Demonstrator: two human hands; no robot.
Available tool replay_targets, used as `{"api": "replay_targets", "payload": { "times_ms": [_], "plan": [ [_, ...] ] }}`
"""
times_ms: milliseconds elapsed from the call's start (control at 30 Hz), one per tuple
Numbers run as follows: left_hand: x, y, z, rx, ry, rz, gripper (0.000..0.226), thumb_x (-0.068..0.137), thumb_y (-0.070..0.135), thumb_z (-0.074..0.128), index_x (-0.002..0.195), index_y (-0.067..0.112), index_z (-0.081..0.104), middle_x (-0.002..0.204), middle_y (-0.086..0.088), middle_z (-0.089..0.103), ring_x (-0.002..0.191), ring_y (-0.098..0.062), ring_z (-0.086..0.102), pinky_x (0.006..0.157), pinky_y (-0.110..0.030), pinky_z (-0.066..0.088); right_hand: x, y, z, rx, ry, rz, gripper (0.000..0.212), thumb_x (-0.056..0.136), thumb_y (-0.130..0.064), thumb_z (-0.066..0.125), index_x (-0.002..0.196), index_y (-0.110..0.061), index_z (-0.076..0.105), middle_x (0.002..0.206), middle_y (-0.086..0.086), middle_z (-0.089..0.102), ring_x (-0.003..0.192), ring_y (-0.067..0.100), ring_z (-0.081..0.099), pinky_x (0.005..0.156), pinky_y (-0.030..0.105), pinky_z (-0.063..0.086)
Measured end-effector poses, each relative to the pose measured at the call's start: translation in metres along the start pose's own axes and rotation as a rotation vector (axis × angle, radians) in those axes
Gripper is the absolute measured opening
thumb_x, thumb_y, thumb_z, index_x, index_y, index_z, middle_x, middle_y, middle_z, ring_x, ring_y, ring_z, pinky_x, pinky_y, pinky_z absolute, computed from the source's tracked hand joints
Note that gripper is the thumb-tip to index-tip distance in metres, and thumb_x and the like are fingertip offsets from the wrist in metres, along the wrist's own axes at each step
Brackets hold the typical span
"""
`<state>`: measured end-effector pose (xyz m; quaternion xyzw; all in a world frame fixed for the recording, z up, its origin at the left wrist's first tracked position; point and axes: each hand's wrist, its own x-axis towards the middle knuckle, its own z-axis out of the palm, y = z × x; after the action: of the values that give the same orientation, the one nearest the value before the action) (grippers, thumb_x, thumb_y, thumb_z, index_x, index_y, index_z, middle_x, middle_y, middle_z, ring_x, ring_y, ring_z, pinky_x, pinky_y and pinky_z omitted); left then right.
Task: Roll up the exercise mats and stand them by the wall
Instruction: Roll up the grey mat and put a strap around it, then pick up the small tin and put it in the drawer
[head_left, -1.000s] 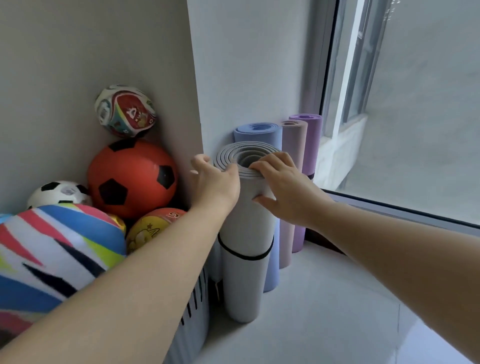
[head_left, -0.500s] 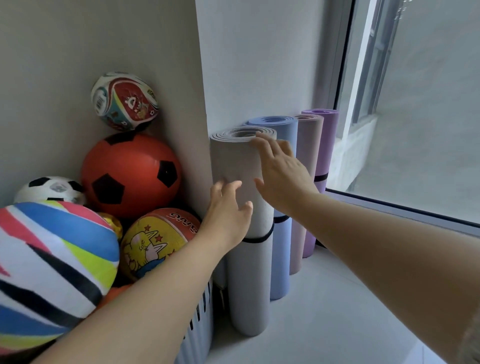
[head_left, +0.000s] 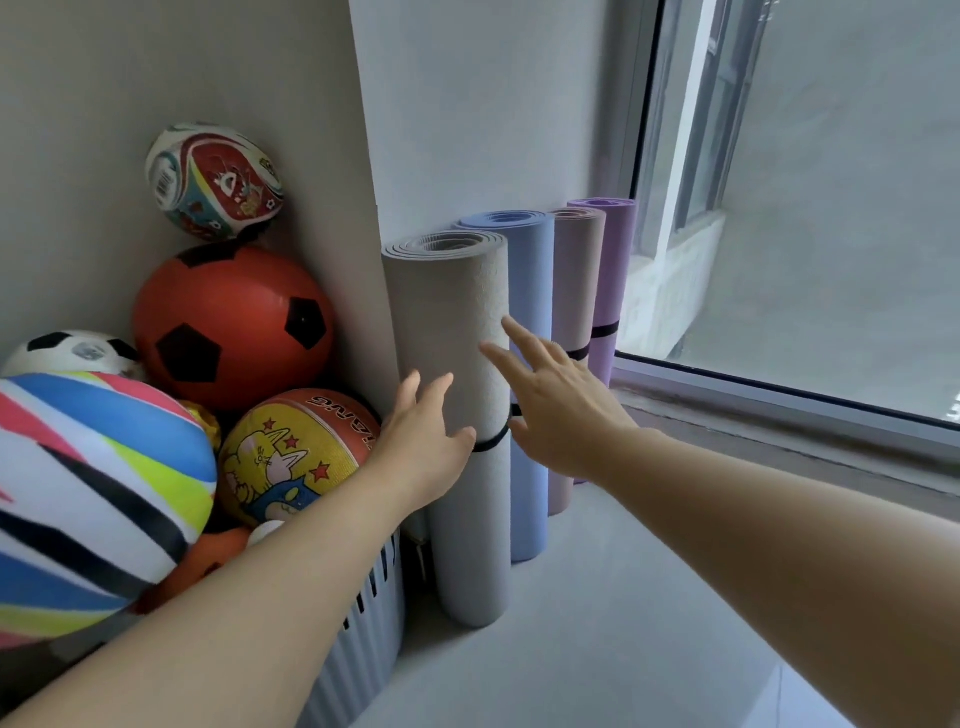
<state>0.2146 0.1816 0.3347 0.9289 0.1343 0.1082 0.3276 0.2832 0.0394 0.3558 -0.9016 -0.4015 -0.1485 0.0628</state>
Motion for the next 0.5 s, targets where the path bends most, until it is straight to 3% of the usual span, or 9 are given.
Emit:
{"api": "replay_targets", "payload": {
  "times_ms": [100, 233, 367, 500],
  "plan": [
    [-0.017, 0.001, 0.010, 0.002, -0.039, 0.014, 0.058, 0.098, 0.026, 0.049, 0.150, 0.026, 0.025, 0.159, 0.001, 0.008, 0.142, -0.020, 0.023, 0.107, -0.026, 0.024, -0.026, 0.004, 0.002, 0.021, -0.184, 0.051, 0.072, 0.092, -0.020, 0.056, 0.152, -0.026, 0.015, 0.158, 0.002, 0.014, 0.139, 0.025, 0.025, 0.105, 0.038, 0.035],
    [-0.061, 0.010, 0.049, 0.043, -0.167, 0.007, 0.051, 0.097, 0.026, 0.048, 0.146, 0.026, 0.033, 0.150, 0.001, 0.031, 0.131, -0.018, 0.039, 0.095, -0.023, 0.031, -0.093, 0.019, 0.018, 0.025, -0.487, 0.154, 0.055, 0.094, -0.027, 0.054, 0.145, -0.026, 0.033, 0.138, 0.002, 0.046, 0.122, 0.026, 0.047, 0.093, 0.040, 0.046],
    [-0.110, 0.020, 0.113, -0.006, -0.361, -0.035, 0.039, 0.094, 0.022, 0.050, 0.133, 0.026, 0.050, 0.131, 0.004, 0.052, 0.111, -0.014, 0.054, 0.084, -0.023, 0.044, -0.189, 0.041, 0.048, 0.031, -0.735, 0.240, 0.049, 0.094, -0.032, 0.054, 0.142, -0.025, 0.041, 0.137, 0.001, 0.050, 0.122, 0.026, 0.049, 0.094, 0.035, 0.042],
    [-0.144, 0.039, 0.177, 0.008, -0.529, 0.030, 0.031, 0.094, 0.024, 0.050, 0.124, 0.027, 0.057, 0.113, 0.011, 0.059, 0.098, -0.010, 0.058, 0.076, -0.020, 0.043, -0.275, 0.073, 0.071, 0.068, -0.851, 0.379, 0.046, 0.095, -0.031, 0.054, 0.139, -0.022, 0.045, 0.138, 0.002, 0.050, 0.123, 0.025, 0.050, 0.096, 0.032, 0.041]
  ]
}}
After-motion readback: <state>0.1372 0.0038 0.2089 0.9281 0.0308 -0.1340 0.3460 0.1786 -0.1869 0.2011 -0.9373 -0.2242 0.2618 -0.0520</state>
